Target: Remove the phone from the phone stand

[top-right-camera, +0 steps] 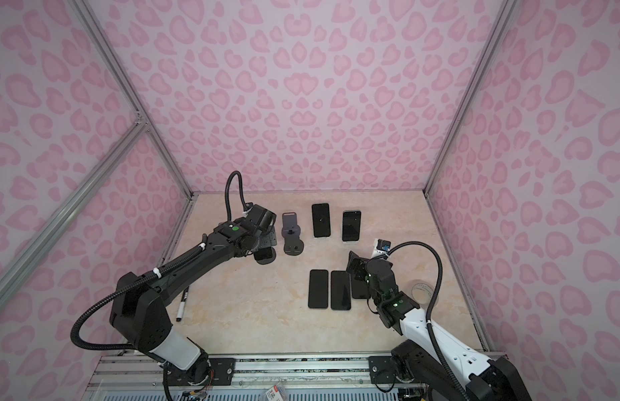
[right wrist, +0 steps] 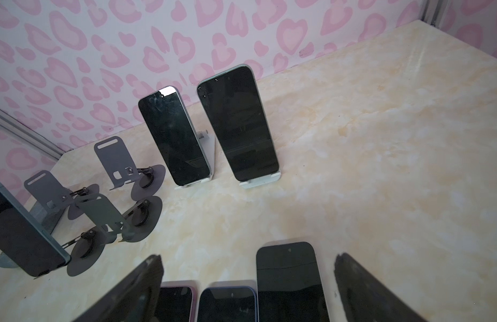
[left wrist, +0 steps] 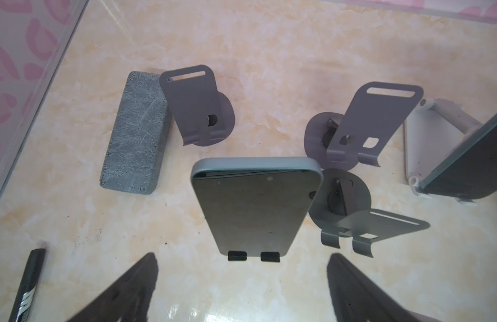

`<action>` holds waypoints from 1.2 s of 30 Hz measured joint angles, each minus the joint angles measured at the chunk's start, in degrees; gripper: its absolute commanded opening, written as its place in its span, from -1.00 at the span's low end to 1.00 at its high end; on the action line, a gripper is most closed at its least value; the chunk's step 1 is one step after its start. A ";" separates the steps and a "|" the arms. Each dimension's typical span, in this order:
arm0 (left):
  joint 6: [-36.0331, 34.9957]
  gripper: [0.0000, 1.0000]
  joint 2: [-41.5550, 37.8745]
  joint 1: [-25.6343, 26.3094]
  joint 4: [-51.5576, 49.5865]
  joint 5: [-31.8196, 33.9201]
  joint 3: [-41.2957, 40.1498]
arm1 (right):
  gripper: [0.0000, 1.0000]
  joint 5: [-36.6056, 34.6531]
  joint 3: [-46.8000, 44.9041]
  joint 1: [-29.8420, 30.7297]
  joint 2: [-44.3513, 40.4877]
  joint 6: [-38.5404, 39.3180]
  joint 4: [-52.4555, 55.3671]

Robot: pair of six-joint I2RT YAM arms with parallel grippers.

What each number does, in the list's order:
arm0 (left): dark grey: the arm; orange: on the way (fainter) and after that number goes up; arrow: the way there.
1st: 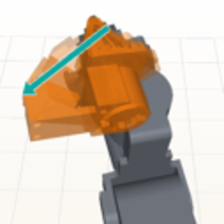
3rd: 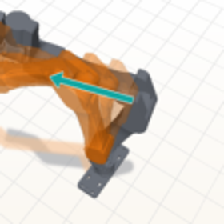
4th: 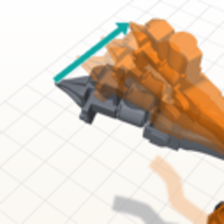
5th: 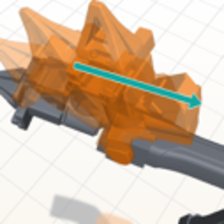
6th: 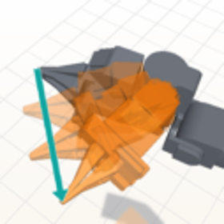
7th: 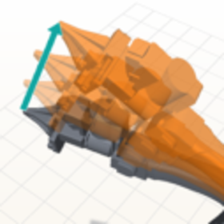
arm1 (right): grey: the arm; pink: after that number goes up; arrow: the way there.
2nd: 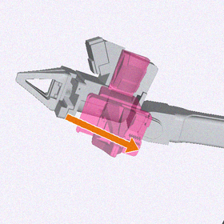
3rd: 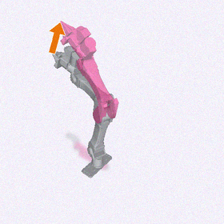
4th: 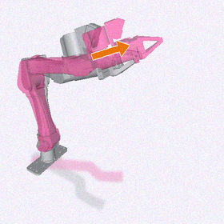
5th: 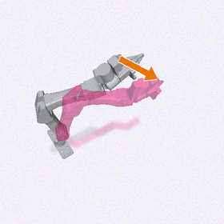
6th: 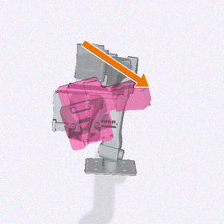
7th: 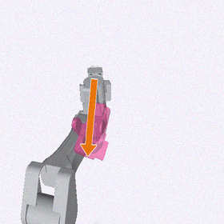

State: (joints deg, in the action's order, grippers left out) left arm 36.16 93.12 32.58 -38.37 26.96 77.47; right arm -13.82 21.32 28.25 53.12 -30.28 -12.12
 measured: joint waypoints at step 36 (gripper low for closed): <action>0.20 0.95 6.67 -4.48 4.68 -2.23 2.97 | 0.96 -1.18 0.66 1.64 1.29 1.40 0.04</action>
State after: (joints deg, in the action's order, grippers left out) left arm 36.36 99.79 28.10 -33.69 24.73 80.44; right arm -15.00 21.98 29.89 54.41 -28.88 -12.08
